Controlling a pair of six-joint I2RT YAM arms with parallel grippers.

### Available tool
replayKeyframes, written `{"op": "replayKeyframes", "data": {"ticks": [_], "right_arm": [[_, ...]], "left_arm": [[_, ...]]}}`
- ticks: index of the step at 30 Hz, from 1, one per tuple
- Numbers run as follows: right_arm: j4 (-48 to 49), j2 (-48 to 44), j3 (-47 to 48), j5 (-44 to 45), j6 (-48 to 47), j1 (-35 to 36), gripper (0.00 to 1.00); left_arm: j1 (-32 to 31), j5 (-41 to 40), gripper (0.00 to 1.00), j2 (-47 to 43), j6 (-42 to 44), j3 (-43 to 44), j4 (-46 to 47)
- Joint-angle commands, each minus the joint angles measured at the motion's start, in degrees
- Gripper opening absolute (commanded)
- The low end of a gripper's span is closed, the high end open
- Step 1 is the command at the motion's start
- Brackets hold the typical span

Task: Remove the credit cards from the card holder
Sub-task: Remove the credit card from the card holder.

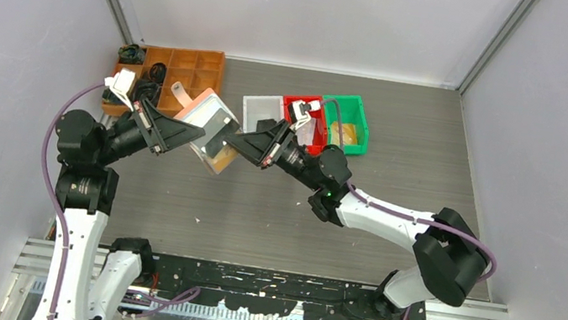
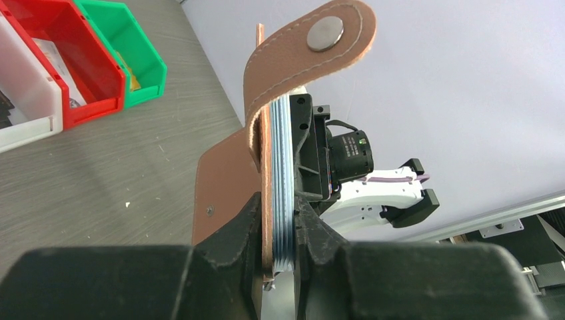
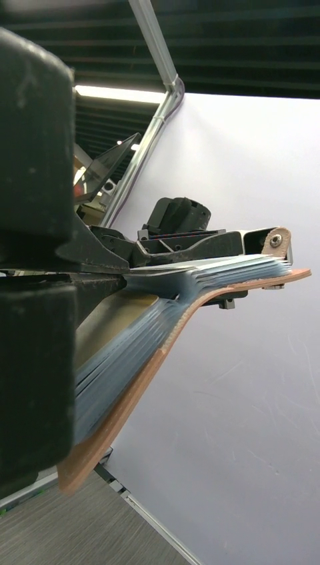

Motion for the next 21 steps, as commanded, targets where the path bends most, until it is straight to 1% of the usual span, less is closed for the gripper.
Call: {"op": "replayKeyframes", "data": {"ticks": [1,4,6,8,10,12,14,15,18,21], "right_arm": [[3.42,-1.70,-1.11,1.82,0.41,0.06,0.01],[4.44,-0.67,0.23,2.04,1.18,0.22,0.14],[5.04,0.17,1.53,2.05,1.81,0.39,0.20],[5.16,1.11,2.95,1.93,2.20,0.56,0.27],[5.40,1.82,4.22,1.72,2.42,0.73,0.29],[5.43,2.22,5.16,1.62,2.62,0.95,0.30],[5.66,2.53,5.78,1.54,2.71,1.05,0.28],[5.78,2.64,5.95,1.45,2.72,1.06,0.25],[5.76,2.60,5.77,1.53,2.85,1.09,0.15],[6.59,2.33,5.06,1.19,2.72,1.05,0.02]], "left_arm": [[0.10,-1.28,0.12,-1.01,-1.47,2.49,5.51],[0.08,-1.43,0.06,-1.18,-1.32,2.56,5.22],[0.13,-1.48,0.01,-1.27,-1.00,2.56,4.72],[0.10,-1.53,0.00,-1.38,-0.49,2.54,4.31],[0.11,-1.63,0.00,-1.27,0.00,2.54,4.34],[0.11,-1.75,0.00,-1.22,0.21,2.52,4.33],[0.10,-1.87,0.00,-1.13,0.57,2.54,4.35],[0.15,-1.88,0.00,-1.04,0.69,2.56,3.15],[0.15,-1.66,0.00,-1.03,1.05,2.62,2.84],[0.10,-1.81,0.00,-0.97,2.38,2.69,1.86]]}}
